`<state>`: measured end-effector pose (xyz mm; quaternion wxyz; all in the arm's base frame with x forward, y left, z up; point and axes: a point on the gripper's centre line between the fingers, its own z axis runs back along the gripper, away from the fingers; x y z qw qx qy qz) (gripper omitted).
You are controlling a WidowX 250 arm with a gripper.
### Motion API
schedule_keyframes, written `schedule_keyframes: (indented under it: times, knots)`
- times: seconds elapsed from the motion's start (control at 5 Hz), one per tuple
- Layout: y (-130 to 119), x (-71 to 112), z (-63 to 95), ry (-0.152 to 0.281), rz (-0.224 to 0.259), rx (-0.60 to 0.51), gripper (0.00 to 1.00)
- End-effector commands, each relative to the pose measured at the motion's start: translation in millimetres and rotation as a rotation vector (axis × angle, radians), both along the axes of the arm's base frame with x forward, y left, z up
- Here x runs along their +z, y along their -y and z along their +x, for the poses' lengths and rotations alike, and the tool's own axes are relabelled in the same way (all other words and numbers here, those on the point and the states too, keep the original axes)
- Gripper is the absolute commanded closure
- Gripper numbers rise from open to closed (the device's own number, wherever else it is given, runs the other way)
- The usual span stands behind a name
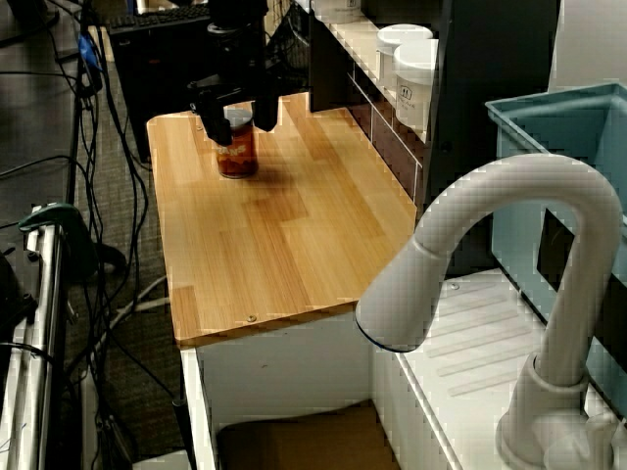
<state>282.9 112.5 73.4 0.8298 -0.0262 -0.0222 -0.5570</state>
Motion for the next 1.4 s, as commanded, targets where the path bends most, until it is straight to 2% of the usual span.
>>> schedule_keyframes:
  times: [0.0,0.2,0.6,1.0,1.2]
  knots:
    - [-31.6,1.8,-10.4,0.01,0.033,0.016,0.0]
    - [-37.6,4.4,-8.9,0.002,0.028,0.033,0.0]
    - [-35.8,36.9,2.4,-0.044,-0.075,0.084,0.0]
    - [-58.0,63.1,12.4,-0.019,-0.125,0.231,0.0]
    - [-79.8,68.3,11.4,0.019,-0.09,0.357,0.0]
